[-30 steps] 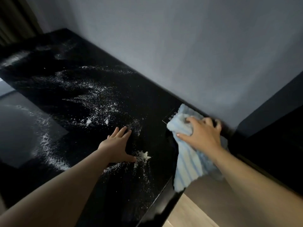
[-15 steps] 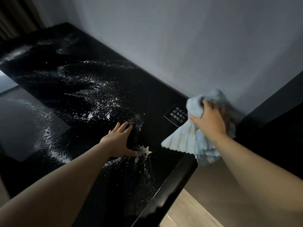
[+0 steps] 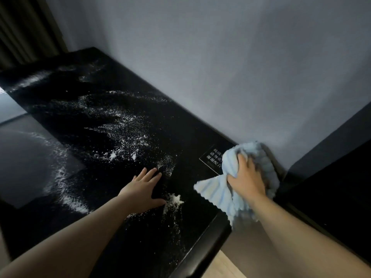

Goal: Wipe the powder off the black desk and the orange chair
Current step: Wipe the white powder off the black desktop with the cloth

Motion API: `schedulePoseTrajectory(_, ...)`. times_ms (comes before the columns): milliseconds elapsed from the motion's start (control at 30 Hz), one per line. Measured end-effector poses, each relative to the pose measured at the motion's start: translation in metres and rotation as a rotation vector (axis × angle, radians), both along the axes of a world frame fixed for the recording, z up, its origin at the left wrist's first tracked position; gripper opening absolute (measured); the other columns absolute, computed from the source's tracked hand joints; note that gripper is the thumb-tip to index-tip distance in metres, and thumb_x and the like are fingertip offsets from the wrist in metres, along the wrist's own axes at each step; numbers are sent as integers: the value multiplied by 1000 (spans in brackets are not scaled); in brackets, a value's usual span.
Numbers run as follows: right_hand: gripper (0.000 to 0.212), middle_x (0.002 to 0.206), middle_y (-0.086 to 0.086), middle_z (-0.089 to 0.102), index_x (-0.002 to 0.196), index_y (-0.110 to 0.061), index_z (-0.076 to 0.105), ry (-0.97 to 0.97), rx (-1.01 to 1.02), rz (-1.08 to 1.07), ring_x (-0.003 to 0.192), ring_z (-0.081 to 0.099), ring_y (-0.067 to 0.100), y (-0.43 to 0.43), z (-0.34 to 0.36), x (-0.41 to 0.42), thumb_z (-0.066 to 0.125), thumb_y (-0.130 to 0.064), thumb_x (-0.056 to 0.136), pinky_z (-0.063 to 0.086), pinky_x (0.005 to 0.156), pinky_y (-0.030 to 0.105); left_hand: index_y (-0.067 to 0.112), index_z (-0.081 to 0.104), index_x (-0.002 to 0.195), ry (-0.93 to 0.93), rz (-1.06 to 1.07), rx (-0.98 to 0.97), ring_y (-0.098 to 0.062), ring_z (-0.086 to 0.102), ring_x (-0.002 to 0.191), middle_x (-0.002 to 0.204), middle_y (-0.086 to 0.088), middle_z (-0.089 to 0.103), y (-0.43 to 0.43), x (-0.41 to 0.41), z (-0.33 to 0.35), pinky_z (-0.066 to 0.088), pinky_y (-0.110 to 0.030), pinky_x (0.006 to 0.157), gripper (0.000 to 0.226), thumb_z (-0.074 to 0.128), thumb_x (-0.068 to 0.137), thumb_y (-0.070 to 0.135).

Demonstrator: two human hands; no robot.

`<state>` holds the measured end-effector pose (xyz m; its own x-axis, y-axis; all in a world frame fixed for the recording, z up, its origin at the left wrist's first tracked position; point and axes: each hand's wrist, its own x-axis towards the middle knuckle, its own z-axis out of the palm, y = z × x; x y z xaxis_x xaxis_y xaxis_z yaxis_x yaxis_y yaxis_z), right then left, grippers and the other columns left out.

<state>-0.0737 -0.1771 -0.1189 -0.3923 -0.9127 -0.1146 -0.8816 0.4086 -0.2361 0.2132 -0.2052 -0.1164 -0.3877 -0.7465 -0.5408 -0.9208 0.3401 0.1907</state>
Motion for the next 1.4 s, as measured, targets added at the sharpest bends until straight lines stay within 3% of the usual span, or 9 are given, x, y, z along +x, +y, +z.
schedulePoseTrajectory(133,74,160,0,-1,148,-33,10,107,164,64,139,17,35,23,-4,52,38,-63,87,26,104,51,25,6,152,55,12,19,-18,-15,146,160,5,-9,6,9,3,1,-38,119,58,28,101,43)
schedulePoseTrajectory(300,63,150,-7,29,142,-36,25,-1,65,515,127,37,26,58,12,127,47,-37,83,34,96,39,33,16,150,39,-69,-40,-14,-7,147,160,11,0,5,31,2,7,-39,120,49,25,103,37)
schedulePoseTrajectory(433,65,133,3,51,136,-30,31,-115,-124,63,120,47,30,27,19,107,57,-30,77,42,93,42,33,11,151,19,-114,-93,-20,-9,147,160,8,-1,-1,60,5,6,-43,119,50,25,103,36)
schedulePoseTrajectory(633,82,159,-10,-3,149,-32,4,67,212,-159,144,10,32,38,-4,154,37,-69,84,21,109,57,26,3,152,2,-251,-16,-26,-12,147,160,3,-9,-10,93,0,4,-45,118,54,23,103,36)
schedulePoseTrajectory(833,63,147,-13,38,138,-38,35,-122,-18,214,131,39,19,71,15,247,59,-41,79,33,101,37,23,16,151,67,-299,-28,-29,-4,147,160,-1,1,-14,100,-8,6,-50,117,51,29,102,25)
schedulePoseTrajectory(933,64,133,-2,52,134,-27,44,-212,-247,-115,118,53,23,73,20,204,62,-20,73,44,90,35,20,17,151,10,-408,11,-31,-12,146,160,0,-6,-20,103,-8,5,-51,117,49,26,103,26)
schedulePoseTrajectory(1100,72,160,-3,-2,146,-35,15,-23,235,-377,142,13,34,82,3,181,49,-55,85,25,107,55,21,14,152,-20,-433,28,-32,-14,145,160,1,-10,-23,102,-9,6,-50,117,51,27,103,25)
schedulePoseTrajectory(1300,50,122,-8,59,116,-38,47,-167,-182,255,103,59,25,88,-6,260,48,-37,65,46,84,41,22,14,152,34,-358,-2,-30,-6,147,160,-1,-1,-24,100,-10,7,-50,118,53,30,101,20)
schedulePoseTrajectory(1400,61,123,3,59,123,-24,54,-348,-386,52,110,57,26,85,9,220,55,-31,63,43,90,35,24,11,152,16,-389,9,-29,-9,147,160,1,-4,-24,101,-8,7,-50,118,54,28,101,20)
